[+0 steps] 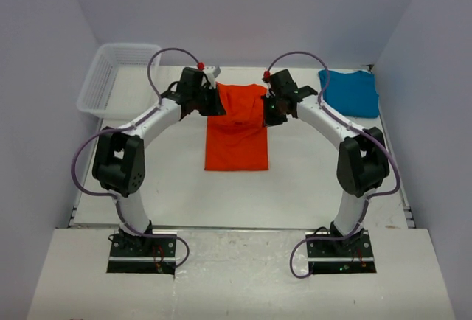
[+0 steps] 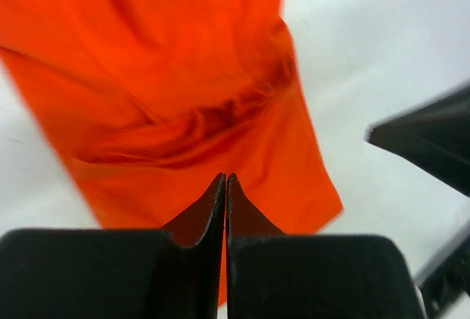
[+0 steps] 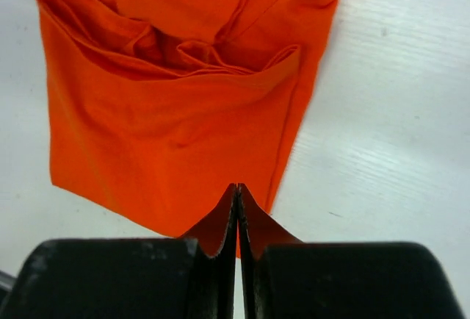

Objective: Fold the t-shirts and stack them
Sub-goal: Fold the folded rectangular tshirt in 1/3 of the way

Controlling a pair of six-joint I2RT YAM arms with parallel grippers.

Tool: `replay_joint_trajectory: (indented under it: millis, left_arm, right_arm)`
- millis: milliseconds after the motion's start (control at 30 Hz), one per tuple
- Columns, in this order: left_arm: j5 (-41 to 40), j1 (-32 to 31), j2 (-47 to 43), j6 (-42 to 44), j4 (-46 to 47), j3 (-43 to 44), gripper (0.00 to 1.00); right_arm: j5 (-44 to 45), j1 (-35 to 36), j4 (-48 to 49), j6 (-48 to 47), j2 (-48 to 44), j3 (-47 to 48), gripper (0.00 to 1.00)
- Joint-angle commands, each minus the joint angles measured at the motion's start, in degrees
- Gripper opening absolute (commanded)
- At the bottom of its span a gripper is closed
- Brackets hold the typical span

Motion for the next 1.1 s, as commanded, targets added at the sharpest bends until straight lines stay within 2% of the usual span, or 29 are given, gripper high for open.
replay_joint_trajectory:
  millis: [0, 133, 367, 667, 833, 1067]
  left_arm:
    - [8.44, -2.99, -2.66, -3.58, 3.44, -4.15, 0.0]
    - [14.42, -4.31, -0.64, -7.19, 7.39, -7.58, 0.0]
    - [15.66, -4.4, 4.28, -7.9, 10.03, -7.95, 0.0]
    - [18.12, -1.95, 13.95, -9.22, 13.81, -1.01, 0.0]
    - [19.88, 1.21, 18.69, -10.09, 16.01, 3.04, 0.0]
    - [21.9, 2.45, 23.71, -11.68, 18.21, 7.25, 0.0]
  right_arm:
    - [-9.33, -0.18, 4.97, 2.41, -0.39, -2.83, 0.0]
    - [-15.76, -0.18, 8.31, 5.13, 1.89, -3.11, 0.0]
    - [-18.75, -0.18, 6.82, 6.19, 7.95, 0.5, 0.0]
    - [-21.65, -0.09, 9.45, 7.33, 9.45, -4.41, 0.0]
    - [-21.66, -0.09, 10.95, 8.3, 7.44, -8.81, 0.0]
    - [-20.52, 0.7, 12.18, 9.44, 4.53, -13.56, 0.0]
